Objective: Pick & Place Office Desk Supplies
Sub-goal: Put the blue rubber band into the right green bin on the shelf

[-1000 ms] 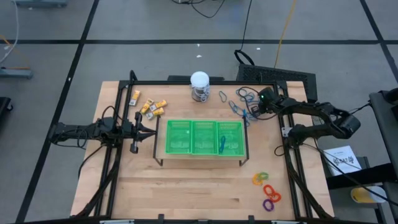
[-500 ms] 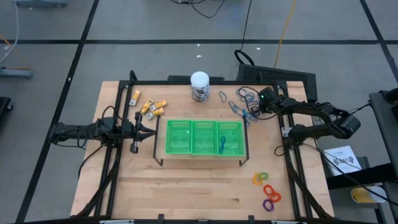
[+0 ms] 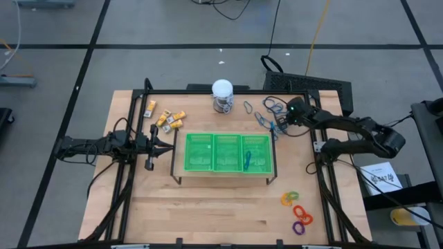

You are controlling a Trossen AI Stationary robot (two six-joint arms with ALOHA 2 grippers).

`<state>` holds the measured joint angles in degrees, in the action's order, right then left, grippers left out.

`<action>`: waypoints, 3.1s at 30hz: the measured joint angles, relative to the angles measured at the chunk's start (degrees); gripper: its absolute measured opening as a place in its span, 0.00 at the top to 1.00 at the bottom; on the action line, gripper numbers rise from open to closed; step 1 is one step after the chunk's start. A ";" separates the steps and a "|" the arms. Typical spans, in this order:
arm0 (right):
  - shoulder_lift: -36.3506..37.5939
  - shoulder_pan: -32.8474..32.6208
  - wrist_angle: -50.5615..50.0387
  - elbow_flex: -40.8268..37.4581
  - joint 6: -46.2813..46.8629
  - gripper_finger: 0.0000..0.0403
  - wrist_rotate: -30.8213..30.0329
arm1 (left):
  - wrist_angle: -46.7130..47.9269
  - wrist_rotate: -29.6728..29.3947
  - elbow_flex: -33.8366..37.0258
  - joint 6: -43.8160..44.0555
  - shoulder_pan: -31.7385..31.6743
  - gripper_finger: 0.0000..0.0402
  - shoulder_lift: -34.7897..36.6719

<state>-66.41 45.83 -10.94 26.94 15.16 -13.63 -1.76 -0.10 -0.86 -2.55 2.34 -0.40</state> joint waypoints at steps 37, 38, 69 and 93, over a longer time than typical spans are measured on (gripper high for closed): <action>21.79 -28.97 21.88 -0.07 -7.56 1.00 0.33 | 0.00 0.00 0.00 0.02 0.00 0.89 0.00; 21.79 -29.67 23.09 -0.07 -8.54 1.00 0.33 | 0.00 0.00 0.00 0.00 0.01 0.89 -0.02; 21.76 -48.54 38.49 -0.07 -8.37 1.00 20.56 | 0.00 0.00 0.00 0.02 0.00 0.89 0.00; 21.70 -52.07 37.59 -0.07 -8.76 0.86 21.27 | 0.00 0.00 0.00 0.00 0.01 0.89 -0.02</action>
<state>-44.71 -6.24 26.65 26.87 6.39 7.64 -1.76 -0.10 -0.86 -2.55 2.35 -0.43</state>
